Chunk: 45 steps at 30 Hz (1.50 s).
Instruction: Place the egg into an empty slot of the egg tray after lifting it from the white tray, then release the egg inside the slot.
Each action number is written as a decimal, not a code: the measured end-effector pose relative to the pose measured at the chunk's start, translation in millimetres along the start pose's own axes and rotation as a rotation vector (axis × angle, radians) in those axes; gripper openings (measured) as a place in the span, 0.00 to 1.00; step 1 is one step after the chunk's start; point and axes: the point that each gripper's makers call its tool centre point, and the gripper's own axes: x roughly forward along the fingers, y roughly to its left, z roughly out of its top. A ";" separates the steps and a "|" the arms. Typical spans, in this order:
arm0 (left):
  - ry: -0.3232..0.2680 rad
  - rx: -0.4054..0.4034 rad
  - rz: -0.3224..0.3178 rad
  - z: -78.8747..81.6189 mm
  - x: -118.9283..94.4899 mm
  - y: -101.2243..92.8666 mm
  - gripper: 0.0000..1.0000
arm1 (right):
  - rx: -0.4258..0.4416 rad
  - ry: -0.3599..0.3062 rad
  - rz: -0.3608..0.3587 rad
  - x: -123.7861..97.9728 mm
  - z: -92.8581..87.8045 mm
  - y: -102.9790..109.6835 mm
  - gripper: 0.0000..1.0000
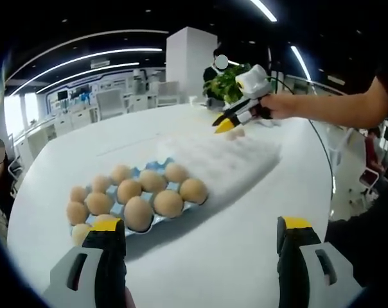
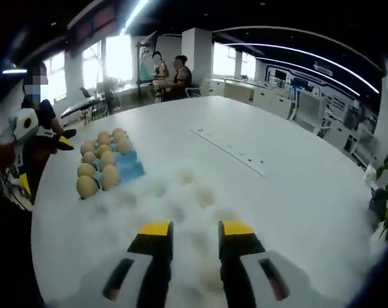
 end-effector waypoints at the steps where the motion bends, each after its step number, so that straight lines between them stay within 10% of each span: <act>1: 0.000 -0.002 -0.001 -0.8 0.0 -0.4 1.00 | 0.003 0.003 -0.004 -2.3 -1.9 -2.2 0.29; 45: 0.002 -0.037 0.002 -10.6 2.0 -3.1 1.00 | 0.044 0.246 -0.015 -11.2 -56.2 -25.8 0.27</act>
